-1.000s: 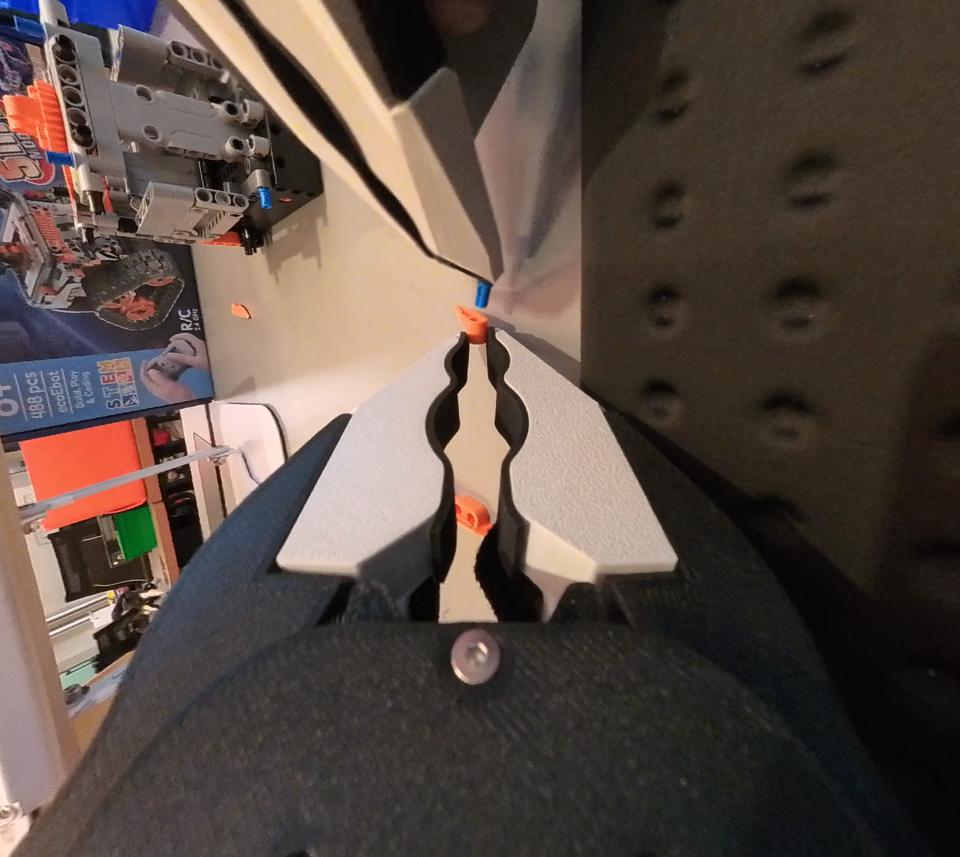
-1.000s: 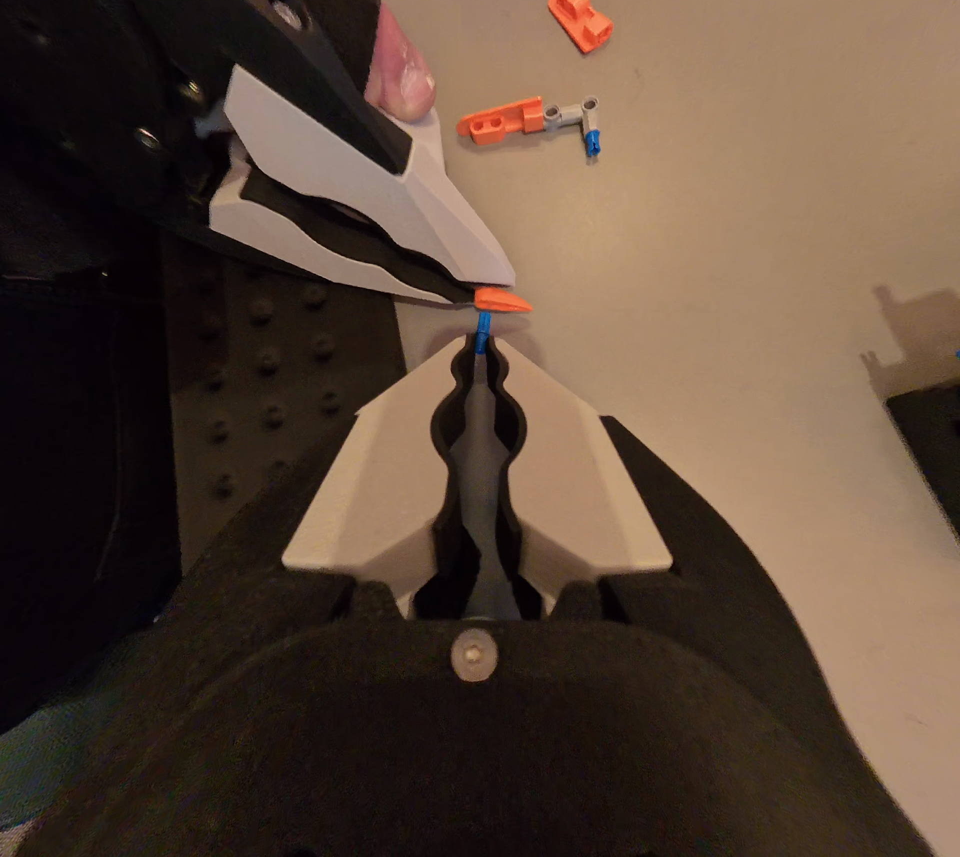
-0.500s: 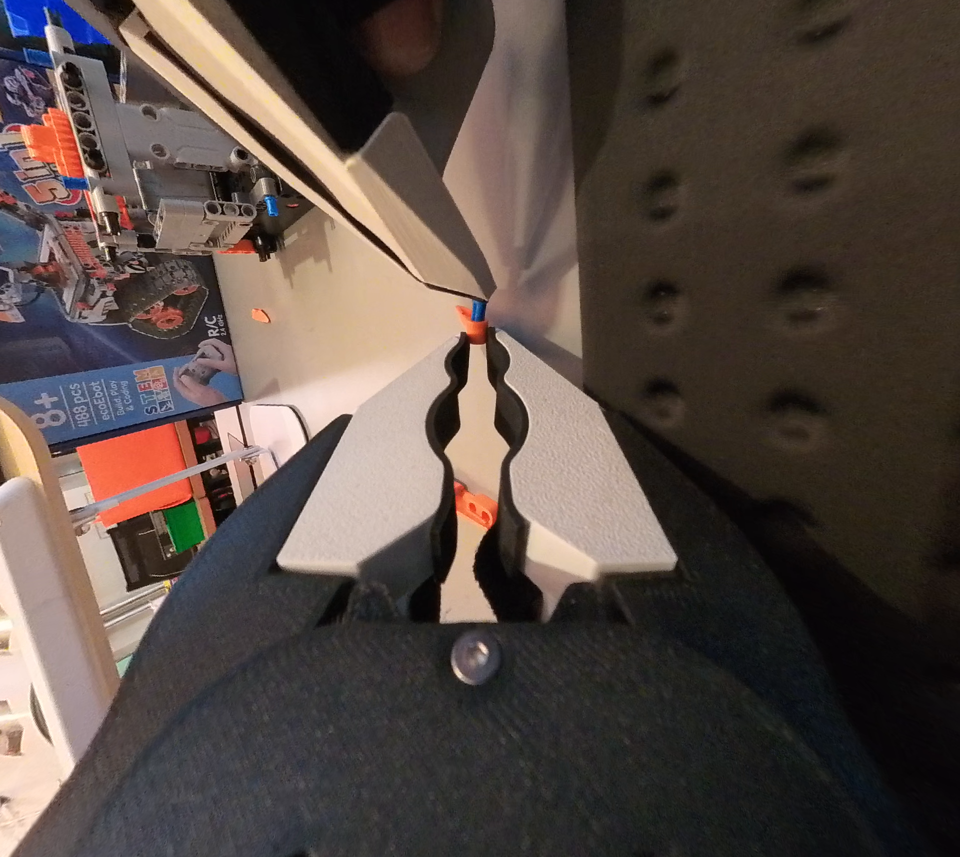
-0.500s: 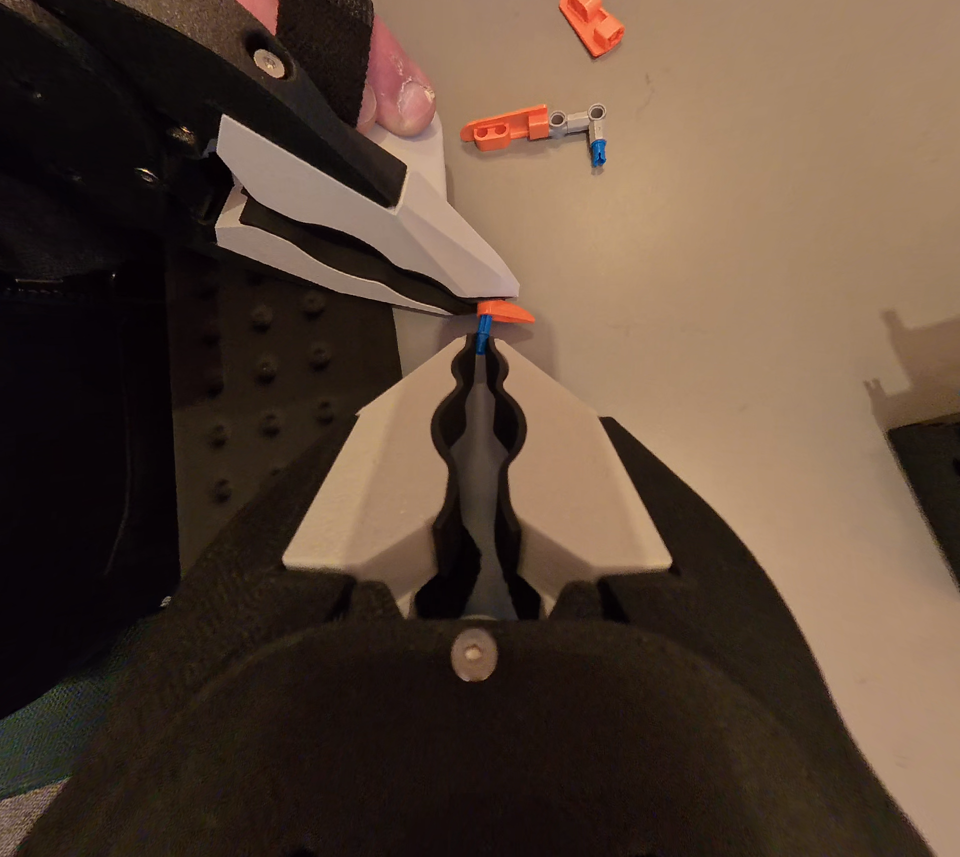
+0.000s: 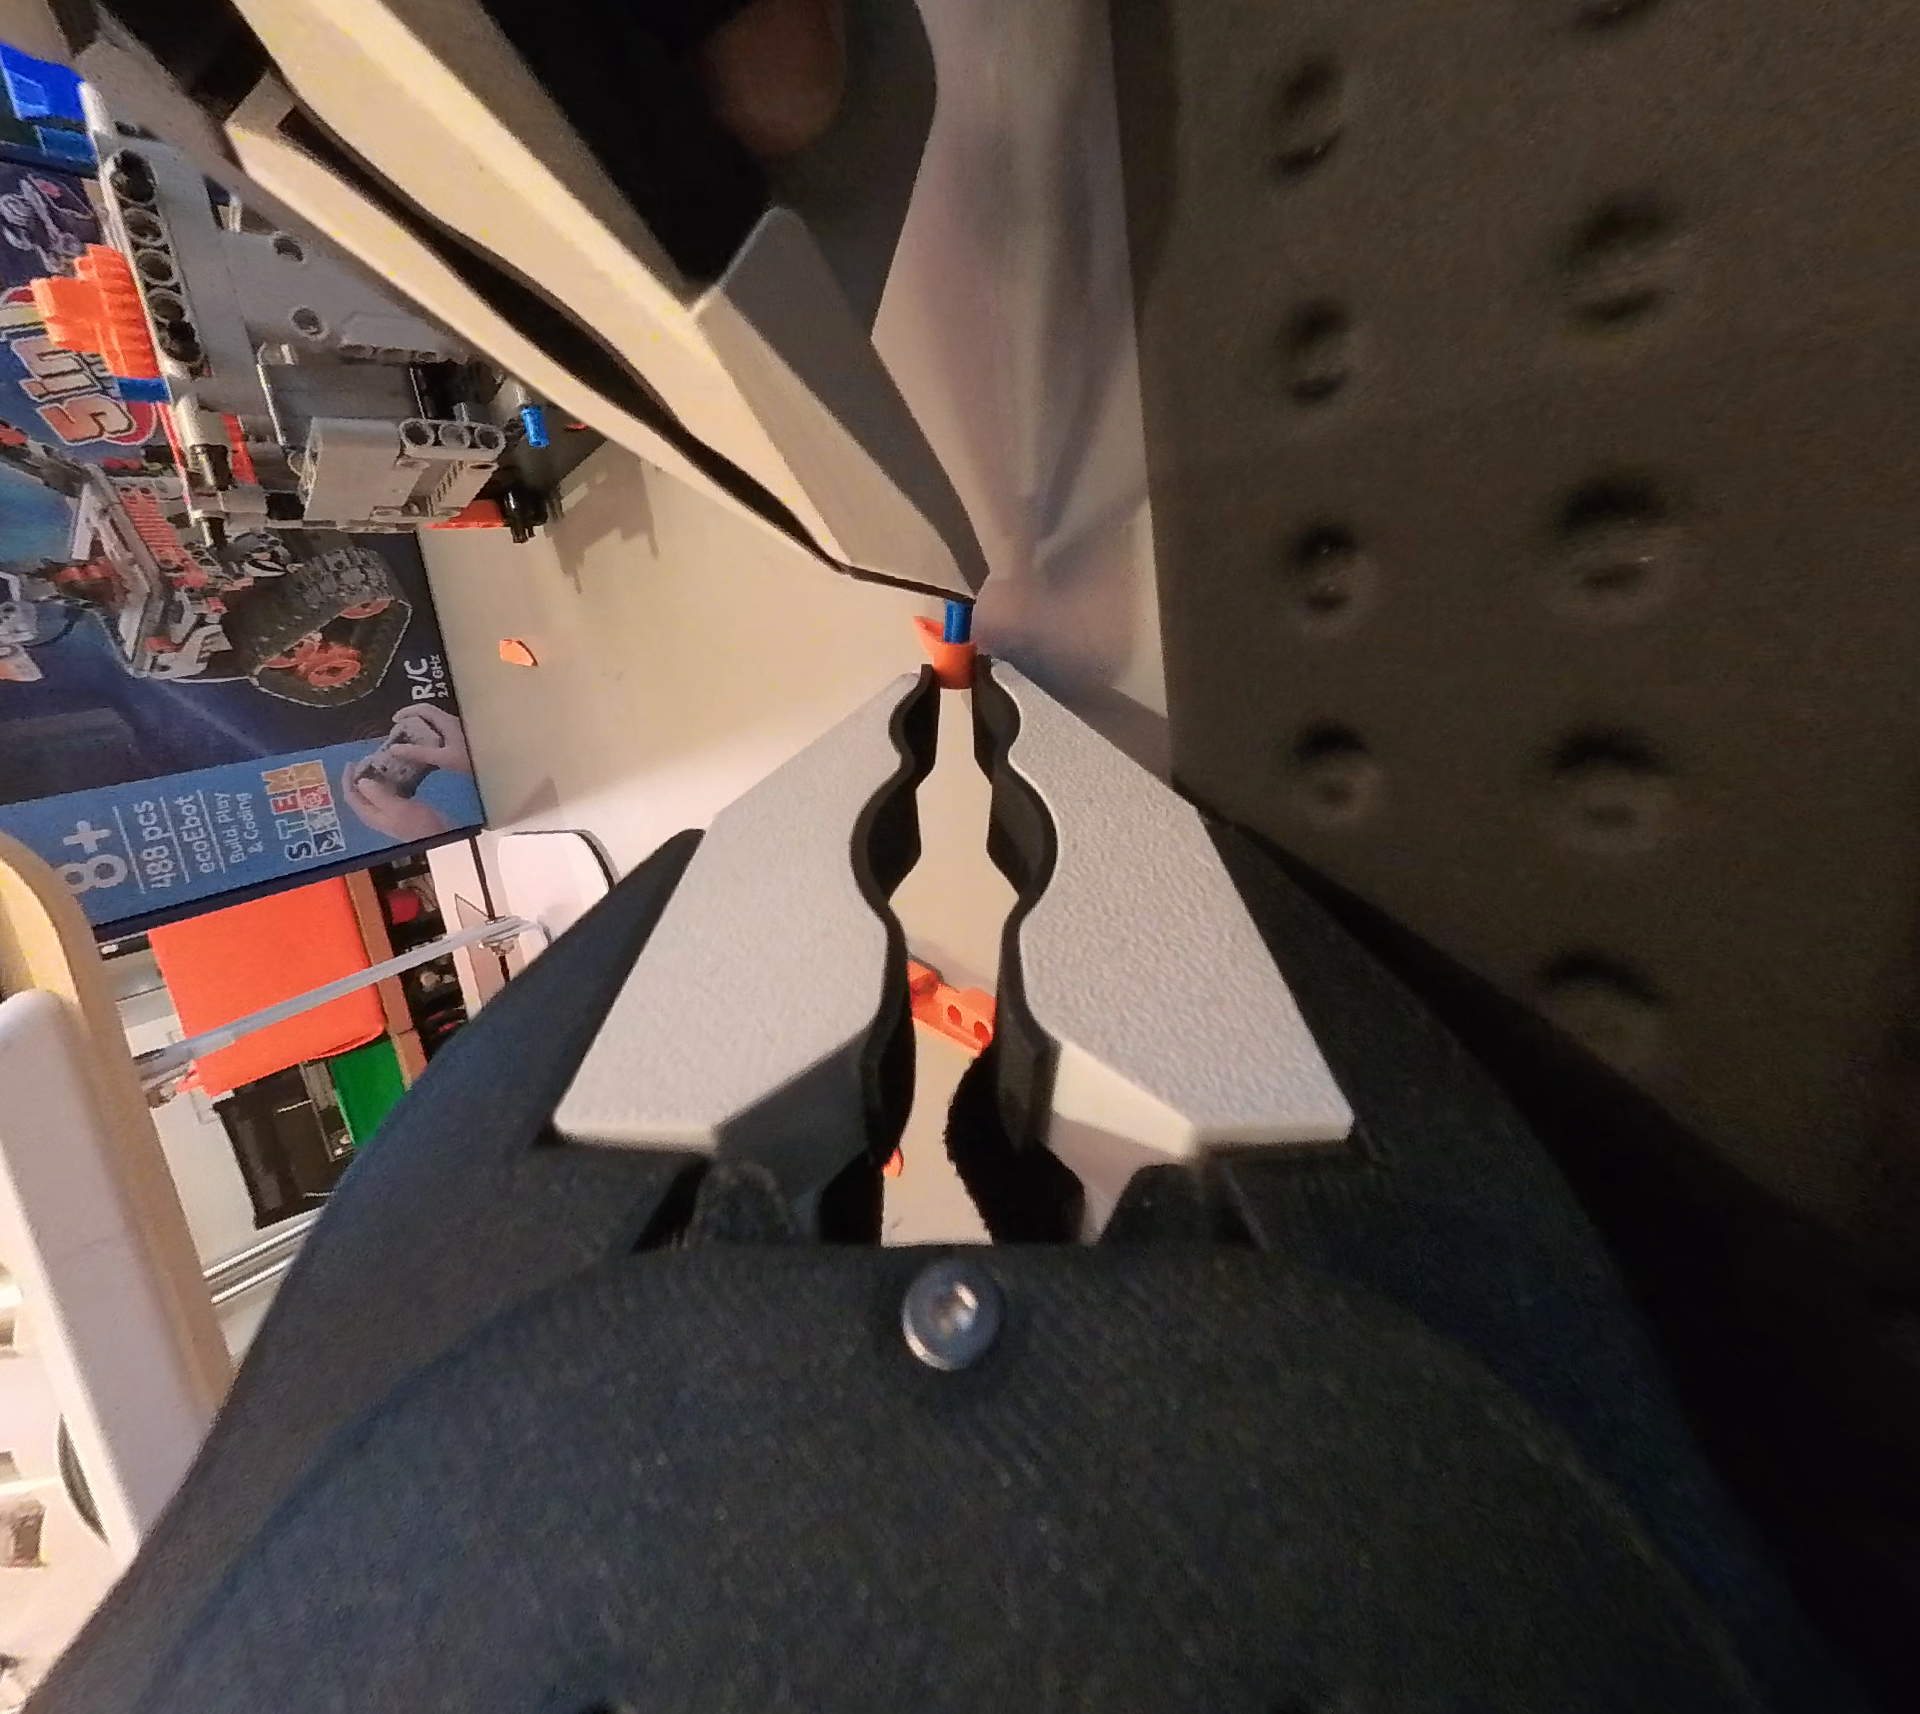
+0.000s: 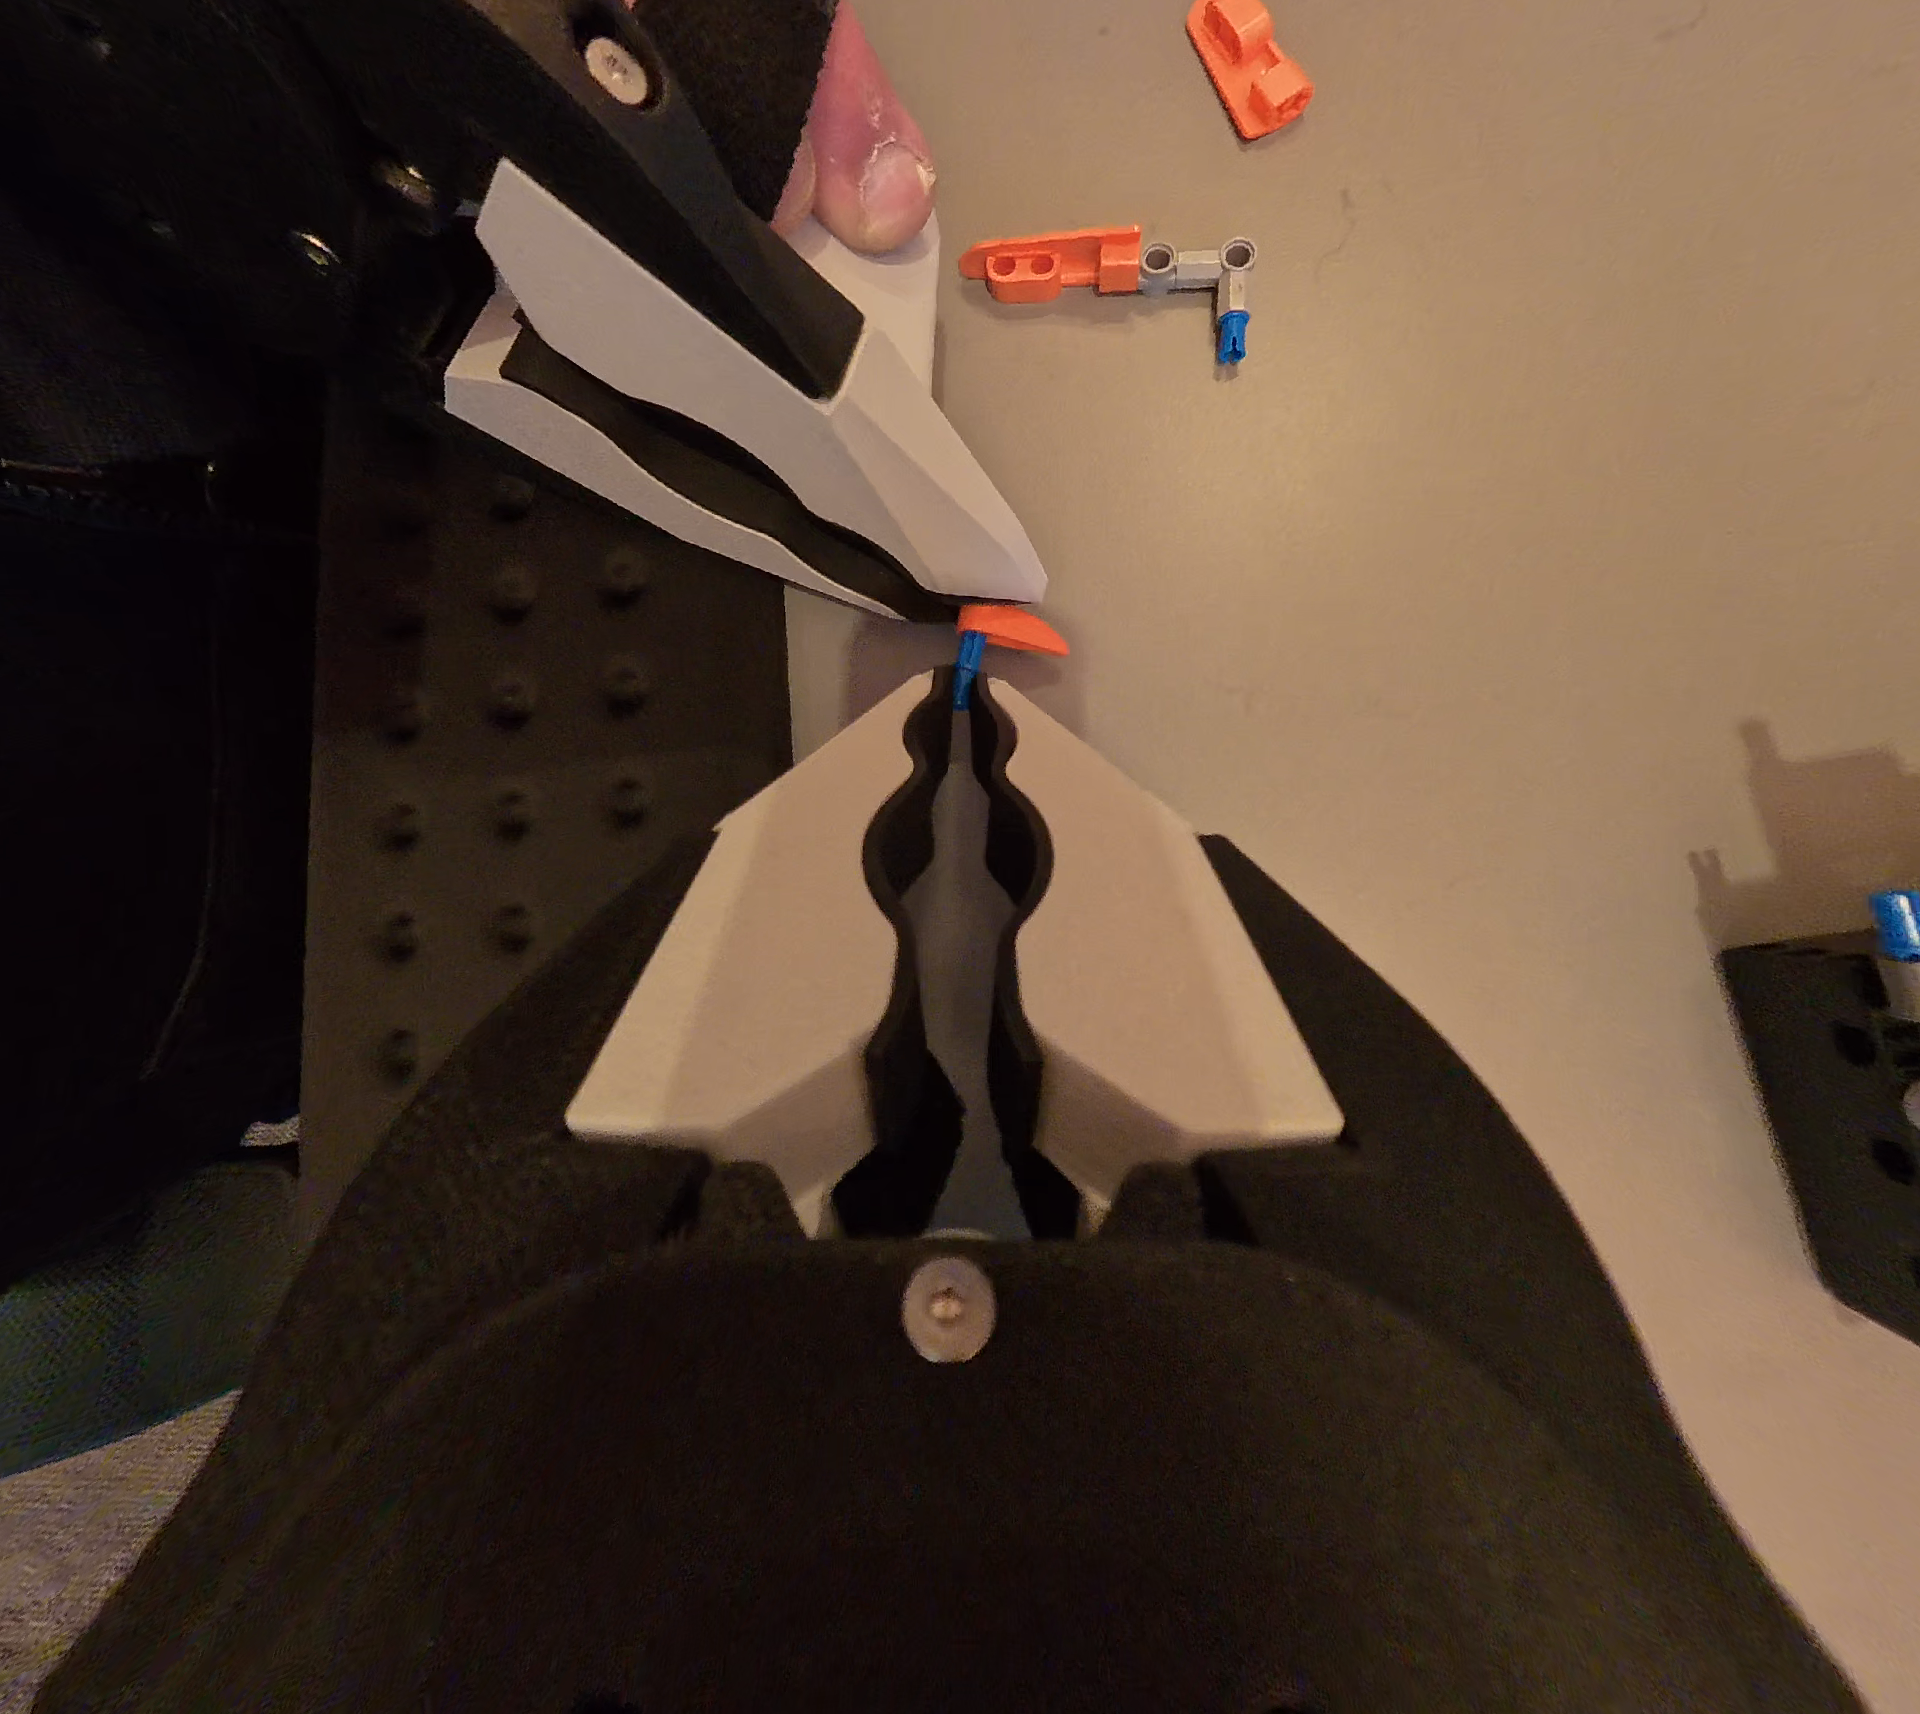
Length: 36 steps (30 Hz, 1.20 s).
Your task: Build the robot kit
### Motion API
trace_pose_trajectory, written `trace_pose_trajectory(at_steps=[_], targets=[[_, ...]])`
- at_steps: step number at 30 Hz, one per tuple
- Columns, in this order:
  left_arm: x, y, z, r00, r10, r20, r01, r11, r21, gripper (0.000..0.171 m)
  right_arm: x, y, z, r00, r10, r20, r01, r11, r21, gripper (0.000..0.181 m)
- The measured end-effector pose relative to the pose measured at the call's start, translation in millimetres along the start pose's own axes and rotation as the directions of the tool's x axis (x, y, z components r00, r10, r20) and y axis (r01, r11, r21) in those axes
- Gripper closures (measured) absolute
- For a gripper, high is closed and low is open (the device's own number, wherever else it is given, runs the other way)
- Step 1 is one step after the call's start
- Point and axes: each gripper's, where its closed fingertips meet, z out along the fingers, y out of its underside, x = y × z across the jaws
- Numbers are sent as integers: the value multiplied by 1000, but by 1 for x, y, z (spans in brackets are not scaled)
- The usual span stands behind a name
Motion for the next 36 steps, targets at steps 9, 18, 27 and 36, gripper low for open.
trace_pose_trajectory(at_steps=[9, 18, 27, 36], targets=[[1, 1, 0, 995, -58, -84, 60, 998, 23, 167, 2, -1, 2, 986, -139, -93, 135, 989, -55, 181], [0, 0, 1, 994, -60, -88, 63, 998, 29, 168, 4, -3, 2, 982, -160, -100, 156, 987, -41, 181], [-2, 0, 0, 995, -82, -62, 84, 996, 31, 168, 4, -8, 4, 990, -113, -83, 114, 993, 4, 181], [-34, 4, -11, 979, -202, 20, 199, 976, 89, 167, 19, -35, -20, 987, -37, -153, 64, 983, 173, 170]])
